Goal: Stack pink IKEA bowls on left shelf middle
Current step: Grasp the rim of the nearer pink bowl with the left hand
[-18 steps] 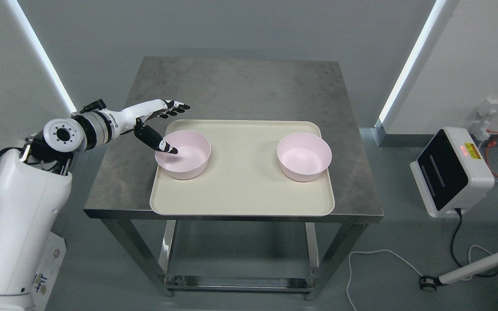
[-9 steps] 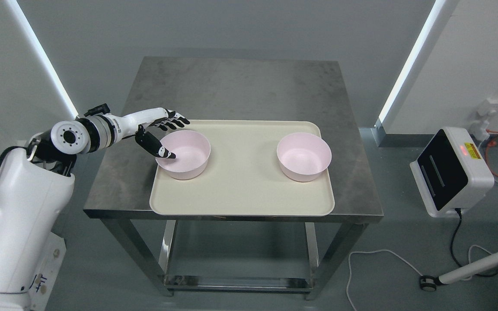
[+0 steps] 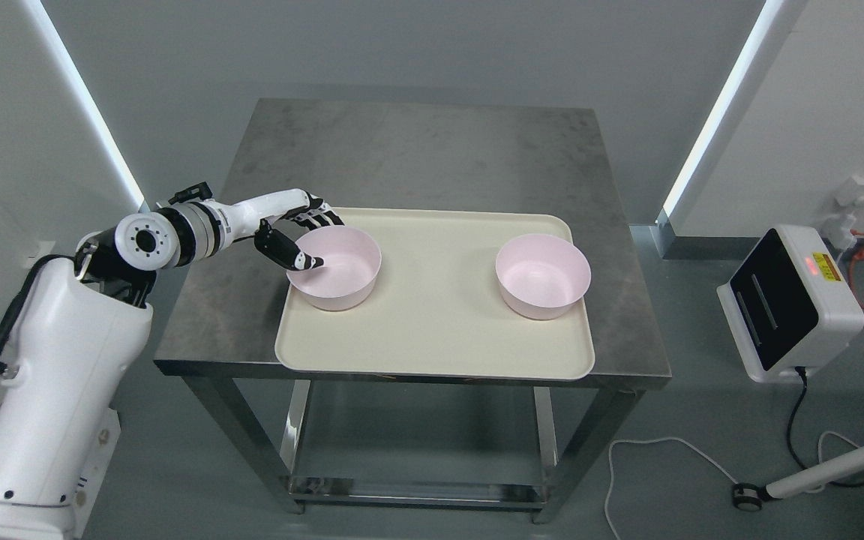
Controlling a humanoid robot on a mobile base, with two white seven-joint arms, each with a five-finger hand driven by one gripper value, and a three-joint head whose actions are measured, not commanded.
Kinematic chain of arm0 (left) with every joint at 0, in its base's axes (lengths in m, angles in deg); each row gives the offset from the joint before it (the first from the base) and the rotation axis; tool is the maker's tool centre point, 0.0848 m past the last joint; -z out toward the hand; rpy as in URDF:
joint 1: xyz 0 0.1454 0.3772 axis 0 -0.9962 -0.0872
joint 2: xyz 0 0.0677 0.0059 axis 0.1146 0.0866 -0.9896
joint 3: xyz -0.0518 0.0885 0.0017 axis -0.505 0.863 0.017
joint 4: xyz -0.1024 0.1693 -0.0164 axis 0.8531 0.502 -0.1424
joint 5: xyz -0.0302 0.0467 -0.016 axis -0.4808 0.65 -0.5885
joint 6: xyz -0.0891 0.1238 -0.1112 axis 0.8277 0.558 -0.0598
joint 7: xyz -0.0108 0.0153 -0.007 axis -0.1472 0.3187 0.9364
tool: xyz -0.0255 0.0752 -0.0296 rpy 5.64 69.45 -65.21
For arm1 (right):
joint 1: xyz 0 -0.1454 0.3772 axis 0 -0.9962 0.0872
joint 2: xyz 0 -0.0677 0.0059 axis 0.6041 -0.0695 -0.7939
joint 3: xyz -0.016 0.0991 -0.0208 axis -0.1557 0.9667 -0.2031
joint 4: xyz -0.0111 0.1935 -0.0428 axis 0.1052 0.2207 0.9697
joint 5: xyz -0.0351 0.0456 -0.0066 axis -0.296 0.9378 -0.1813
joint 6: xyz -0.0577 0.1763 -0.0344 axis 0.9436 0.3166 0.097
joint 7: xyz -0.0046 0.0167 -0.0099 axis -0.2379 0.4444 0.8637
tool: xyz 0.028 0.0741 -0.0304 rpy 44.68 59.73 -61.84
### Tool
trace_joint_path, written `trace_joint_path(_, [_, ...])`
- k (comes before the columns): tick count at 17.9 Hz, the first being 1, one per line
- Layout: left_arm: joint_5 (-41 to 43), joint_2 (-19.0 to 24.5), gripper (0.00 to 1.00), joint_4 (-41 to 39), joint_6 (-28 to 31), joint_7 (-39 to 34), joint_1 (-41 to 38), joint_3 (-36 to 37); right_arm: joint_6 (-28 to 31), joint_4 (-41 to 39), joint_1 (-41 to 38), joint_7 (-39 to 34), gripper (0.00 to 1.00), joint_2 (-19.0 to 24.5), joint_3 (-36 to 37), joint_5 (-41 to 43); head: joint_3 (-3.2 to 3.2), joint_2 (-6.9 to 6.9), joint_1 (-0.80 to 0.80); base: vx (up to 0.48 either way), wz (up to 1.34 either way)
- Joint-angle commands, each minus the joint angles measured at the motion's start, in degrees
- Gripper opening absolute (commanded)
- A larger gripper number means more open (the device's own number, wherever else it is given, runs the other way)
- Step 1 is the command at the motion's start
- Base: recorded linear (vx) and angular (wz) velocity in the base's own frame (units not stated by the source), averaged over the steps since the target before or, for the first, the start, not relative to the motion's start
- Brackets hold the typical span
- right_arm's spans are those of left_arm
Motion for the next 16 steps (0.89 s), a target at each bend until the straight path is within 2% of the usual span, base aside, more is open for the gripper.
trace_joint_path(1, [0.5,-3.7,0.47,1.9,0.0,0.3,-0.2,0.7,0.1,-1.9,-1.7,0.0,1.00,-1.0,0.6,0.0,0.00,0.00,0.00,0.001,0.02])
trace_joint_path(4, [1.7,-5.6,0.42,2.7,-0.2,-0.1,-0.2,-0.8,0.0,-1.9,-1.7,0.0,1.00,-1.0,0.6,0.0,0.00,0.00,0.00,0.002,0.04])
trace_joint_path(6, [1.7,-6.4,0.29,3.2,-1.6,-1.4,0.0,-2.0,0.0,-1.9,-1.7,0.0,1.00,-1.0,0.6,0.0,0.00,0.00,0.00,0.003,0.05])
trace_joint_path(10, [1.7,-6.4,0.13,3.9,-5.3,-1.4,0.0,-4.0,0.1,-1.9,-1.7,0.0,1.00,-1.0,0.6,0.0,0.00,0.00,0.00,0.004,0.06])
trace_joint_path(16, [1.7,-6.3,0.06,4.3,-6.1,-1.4,0.5,-5.8,0.1,-1.9,-1.7,0.0,1.00,-1.0,0.6,0.0,0.00,0.00,0.00,0.001,0.02])
